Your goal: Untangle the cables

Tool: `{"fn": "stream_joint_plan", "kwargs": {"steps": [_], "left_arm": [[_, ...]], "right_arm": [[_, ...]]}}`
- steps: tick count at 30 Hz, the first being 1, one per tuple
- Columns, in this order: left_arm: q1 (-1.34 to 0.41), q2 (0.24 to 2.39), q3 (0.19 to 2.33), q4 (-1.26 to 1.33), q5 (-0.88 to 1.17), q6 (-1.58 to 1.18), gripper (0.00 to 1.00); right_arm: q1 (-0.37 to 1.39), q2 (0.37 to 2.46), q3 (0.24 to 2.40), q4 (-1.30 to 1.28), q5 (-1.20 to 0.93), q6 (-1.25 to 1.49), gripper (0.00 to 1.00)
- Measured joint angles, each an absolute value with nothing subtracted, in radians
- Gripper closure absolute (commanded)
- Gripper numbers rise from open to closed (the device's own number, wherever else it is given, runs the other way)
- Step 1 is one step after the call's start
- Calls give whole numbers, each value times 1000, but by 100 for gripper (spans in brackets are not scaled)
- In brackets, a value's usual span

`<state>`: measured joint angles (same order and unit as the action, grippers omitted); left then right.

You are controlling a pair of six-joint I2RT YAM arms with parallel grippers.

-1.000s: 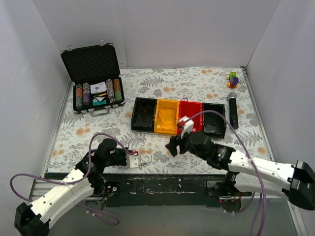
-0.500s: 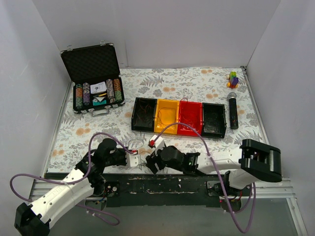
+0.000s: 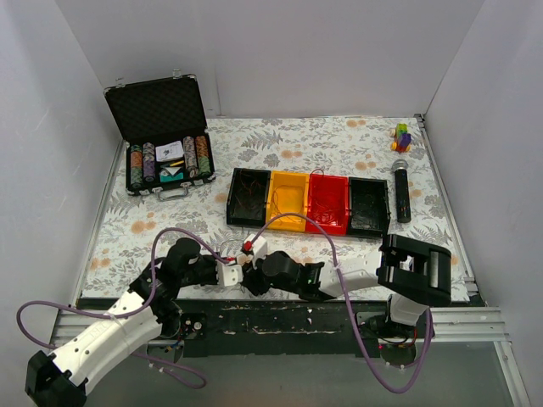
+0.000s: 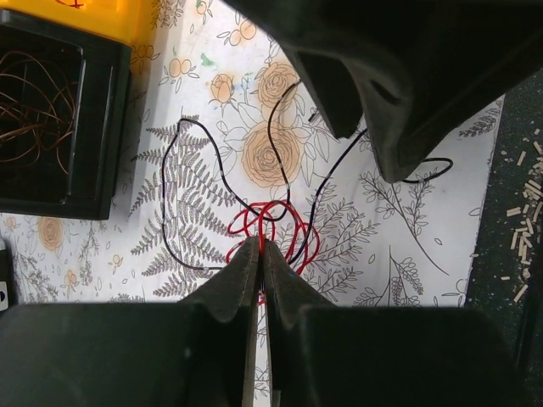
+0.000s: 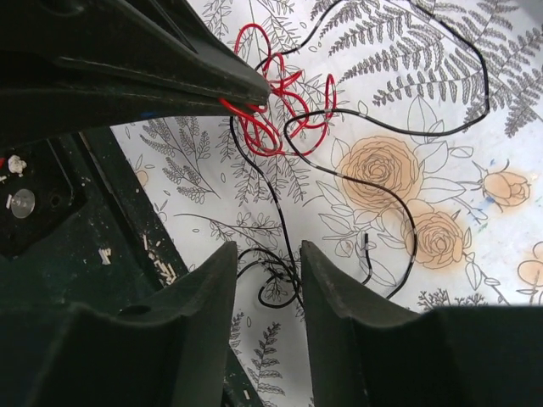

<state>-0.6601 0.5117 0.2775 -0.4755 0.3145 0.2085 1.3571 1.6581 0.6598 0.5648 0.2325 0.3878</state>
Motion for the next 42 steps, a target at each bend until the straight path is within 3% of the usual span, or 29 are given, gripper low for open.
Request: {"fn": "stream_joint_plan", "kwargs": {"steps": [3, 6, 14, 16, 17, 26, 33, 38, 40, 42], "left_arm": [[-660, 512, 284, -478, 315, 208, 100], [-660, 512, 294, -481, 315, 201, 100], [-660, 515, 331, -493, 315, 182, 100], [-660, 515, 335, -495, 315, 178, 100], [-660, 515, 336, -497, 315, 178, 100], [-660, 521, 336, -505, 317, 175, 100], [-660, 522, 336, -506, 318, 175, 100], [-660, 522, 336, -509, 318, 175, 100], [-660, 522, 336, -509, 318, 175, 100], [-660, 523, 336, -509, 320, 175, 100]], "right_arm": [[1357, 1660, 657, 564, 236, 408, 85], [1357, 1660, 646, 567, 252, 427, 99], [1357, 1624, 556, 569, 314, 484, 99], [1357, 1595, 525, 574, 323, 498, 78], [1356, 1581, 510, 577, 325, 504, 73], [1356, 1538, 480, 625, 309, 483, 53], [1356, 1551, 499, 668, 280, 445, 47], [1356, 1619, 538, 685, 269, 437, 50], [1356, 1658, 560, 684, 270, 434, 58], [1356, 1690, 581, 680, 274, 429, 75]]}}
